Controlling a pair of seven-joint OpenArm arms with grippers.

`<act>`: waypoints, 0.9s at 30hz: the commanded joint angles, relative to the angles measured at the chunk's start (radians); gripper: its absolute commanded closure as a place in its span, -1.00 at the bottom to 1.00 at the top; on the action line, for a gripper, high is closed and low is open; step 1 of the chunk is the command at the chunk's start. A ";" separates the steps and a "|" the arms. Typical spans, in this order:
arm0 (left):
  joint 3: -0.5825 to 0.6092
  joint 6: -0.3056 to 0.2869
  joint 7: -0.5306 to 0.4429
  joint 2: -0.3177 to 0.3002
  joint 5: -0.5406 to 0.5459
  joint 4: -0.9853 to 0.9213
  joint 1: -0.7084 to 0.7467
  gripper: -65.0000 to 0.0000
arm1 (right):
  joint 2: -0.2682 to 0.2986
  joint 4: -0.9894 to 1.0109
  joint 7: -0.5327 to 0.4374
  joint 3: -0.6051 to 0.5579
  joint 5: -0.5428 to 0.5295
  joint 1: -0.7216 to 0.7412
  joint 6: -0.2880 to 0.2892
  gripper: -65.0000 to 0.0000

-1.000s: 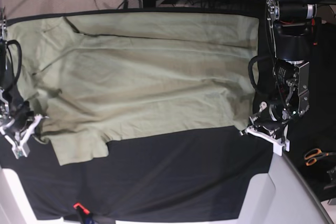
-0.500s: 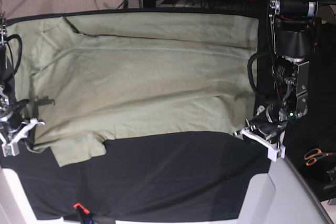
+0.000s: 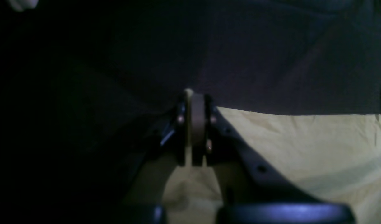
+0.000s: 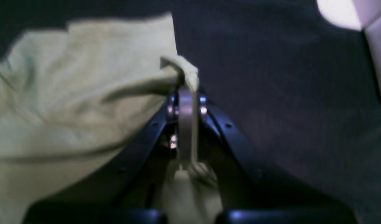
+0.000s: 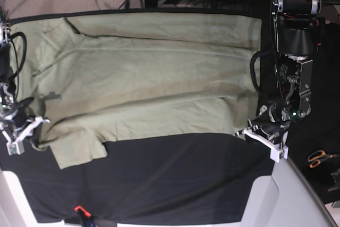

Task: Fold the T-shirt properly
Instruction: 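Lift the hem half and fold it over toward the shoulders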

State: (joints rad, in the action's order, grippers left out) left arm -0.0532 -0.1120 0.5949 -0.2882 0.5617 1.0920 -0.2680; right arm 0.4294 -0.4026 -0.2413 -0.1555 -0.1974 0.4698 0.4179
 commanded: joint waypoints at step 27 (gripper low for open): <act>-0.006 -0.005 0.079 -0.084 0.014 0.299 0.258 1.00 | 0.058 -0.401 0.451 0.014 -0.009 -0.139 0.000 1.00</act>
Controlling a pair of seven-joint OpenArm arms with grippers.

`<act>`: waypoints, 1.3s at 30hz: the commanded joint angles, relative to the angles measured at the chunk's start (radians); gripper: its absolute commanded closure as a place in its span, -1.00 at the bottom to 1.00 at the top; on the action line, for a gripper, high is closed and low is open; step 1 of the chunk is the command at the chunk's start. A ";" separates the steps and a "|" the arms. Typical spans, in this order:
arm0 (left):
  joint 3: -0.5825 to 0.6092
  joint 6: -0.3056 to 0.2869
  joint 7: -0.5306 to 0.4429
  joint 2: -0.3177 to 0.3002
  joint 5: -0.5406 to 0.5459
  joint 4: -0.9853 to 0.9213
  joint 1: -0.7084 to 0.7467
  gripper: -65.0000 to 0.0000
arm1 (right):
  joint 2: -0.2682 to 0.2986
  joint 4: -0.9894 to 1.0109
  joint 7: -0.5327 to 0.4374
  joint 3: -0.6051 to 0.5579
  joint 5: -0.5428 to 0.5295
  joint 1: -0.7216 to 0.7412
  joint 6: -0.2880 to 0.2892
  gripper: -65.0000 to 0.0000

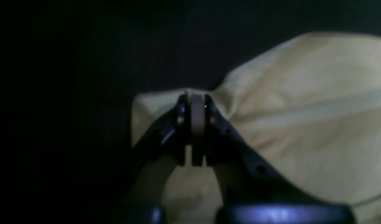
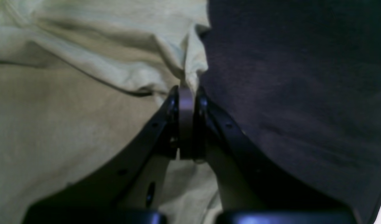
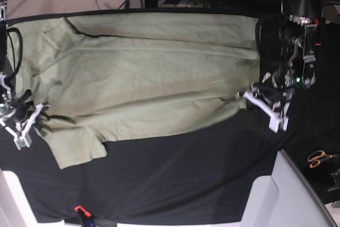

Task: Fold the T-shirt properly
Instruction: 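Lift the hem half and fold it over toward the shoulders, then lower the folded half onto the shirt, holding the fold edges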

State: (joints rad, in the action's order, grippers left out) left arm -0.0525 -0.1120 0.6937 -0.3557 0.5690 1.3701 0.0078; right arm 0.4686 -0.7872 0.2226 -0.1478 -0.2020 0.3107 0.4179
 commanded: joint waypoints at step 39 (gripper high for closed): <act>-0.112 -0.007 -0.019 -0.035 0.001 0.091 0.133 1.00 | -0.047 -0.424 0.304 0.282 -0.006 -0.164 -0.001 -0.54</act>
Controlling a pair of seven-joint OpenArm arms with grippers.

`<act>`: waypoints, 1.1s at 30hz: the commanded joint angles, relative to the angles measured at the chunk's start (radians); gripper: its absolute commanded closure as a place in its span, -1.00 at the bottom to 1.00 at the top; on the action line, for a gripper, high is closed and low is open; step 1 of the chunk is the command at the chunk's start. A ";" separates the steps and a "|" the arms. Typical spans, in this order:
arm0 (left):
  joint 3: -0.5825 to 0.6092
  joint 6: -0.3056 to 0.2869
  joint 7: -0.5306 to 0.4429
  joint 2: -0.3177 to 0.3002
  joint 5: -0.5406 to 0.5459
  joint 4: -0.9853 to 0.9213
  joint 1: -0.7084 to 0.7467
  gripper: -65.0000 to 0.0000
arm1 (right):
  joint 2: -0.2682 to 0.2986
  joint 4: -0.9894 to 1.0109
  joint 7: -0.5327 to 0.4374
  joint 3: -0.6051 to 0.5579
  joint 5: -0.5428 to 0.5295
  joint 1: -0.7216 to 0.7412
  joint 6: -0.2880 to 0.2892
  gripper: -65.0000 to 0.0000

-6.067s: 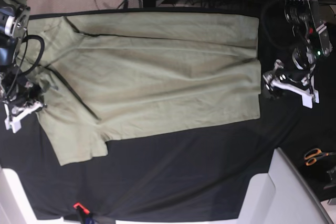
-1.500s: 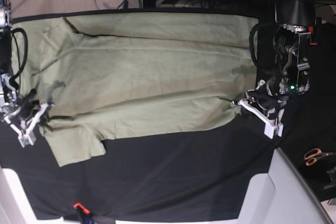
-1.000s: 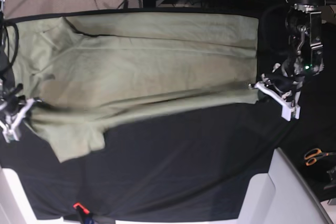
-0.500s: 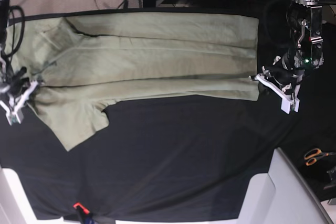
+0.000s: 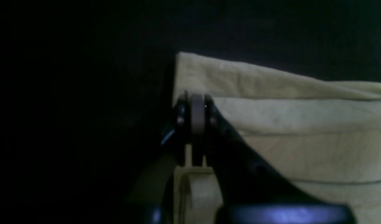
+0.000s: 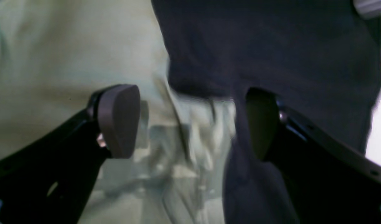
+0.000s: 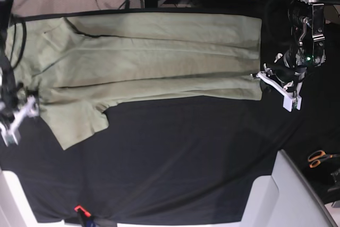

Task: Fold the T-shirt properly
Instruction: 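Lower the folded half onto the shirt, holding the fold edges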

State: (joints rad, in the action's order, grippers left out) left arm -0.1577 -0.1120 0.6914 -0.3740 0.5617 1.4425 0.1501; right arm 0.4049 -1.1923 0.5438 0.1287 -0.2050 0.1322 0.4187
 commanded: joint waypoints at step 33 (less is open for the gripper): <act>-0.015 -0.007 -0.017 -0.018 0.008 0.011 -0.019 1.00 | 0.013 0.360 -0.089 -0.133 -0.003 0.228 -0.002 1.00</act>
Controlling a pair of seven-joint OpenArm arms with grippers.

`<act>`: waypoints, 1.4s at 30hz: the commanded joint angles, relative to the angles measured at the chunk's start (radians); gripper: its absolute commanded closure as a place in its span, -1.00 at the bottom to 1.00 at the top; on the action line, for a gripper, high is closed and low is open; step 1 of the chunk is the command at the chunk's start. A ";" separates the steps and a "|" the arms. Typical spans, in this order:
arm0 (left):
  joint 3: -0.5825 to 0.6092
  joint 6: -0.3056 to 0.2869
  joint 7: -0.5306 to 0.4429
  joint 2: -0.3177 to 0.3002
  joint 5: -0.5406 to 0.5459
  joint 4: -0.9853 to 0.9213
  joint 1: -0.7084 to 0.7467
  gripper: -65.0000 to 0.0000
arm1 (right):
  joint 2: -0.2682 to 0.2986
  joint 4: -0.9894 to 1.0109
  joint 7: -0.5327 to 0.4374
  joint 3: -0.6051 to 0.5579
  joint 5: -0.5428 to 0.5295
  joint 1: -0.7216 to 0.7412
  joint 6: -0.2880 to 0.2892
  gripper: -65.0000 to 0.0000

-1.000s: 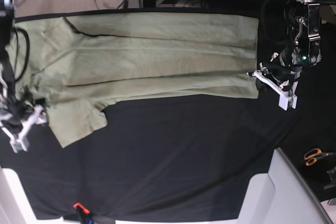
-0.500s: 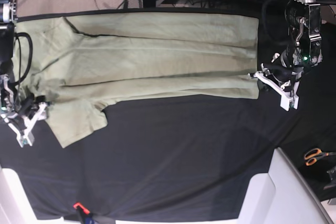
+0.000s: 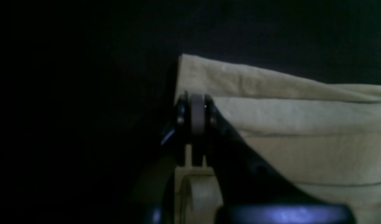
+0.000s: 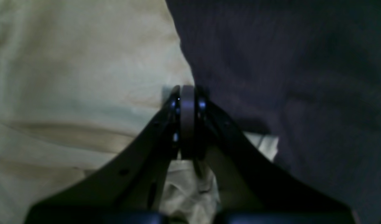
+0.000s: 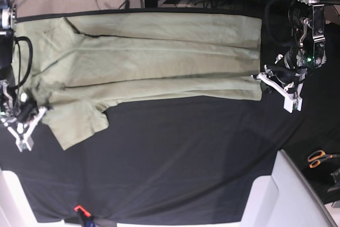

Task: Fold the T-shirt properly
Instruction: 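Lower the folded half onto the shirt, holding the fold edges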

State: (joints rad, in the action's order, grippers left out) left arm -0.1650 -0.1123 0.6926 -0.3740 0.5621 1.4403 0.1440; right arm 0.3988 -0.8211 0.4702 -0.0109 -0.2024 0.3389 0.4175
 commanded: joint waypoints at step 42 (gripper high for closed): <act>0.107 -0.010 -0.018 -0.110 0.008 0.081 -0.004 1.00 | 0.024 -0.488 0.347 0.220 -0.006 -0.380 -0.001 1.00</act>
State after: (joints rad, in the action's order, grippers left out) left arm -0.0505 -0.1226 0.6888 -0.4675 0.5659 1.5063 0.1467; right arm 0.3996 -1.2903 0.8169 0.1993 -0.2089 -0.0509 0.4187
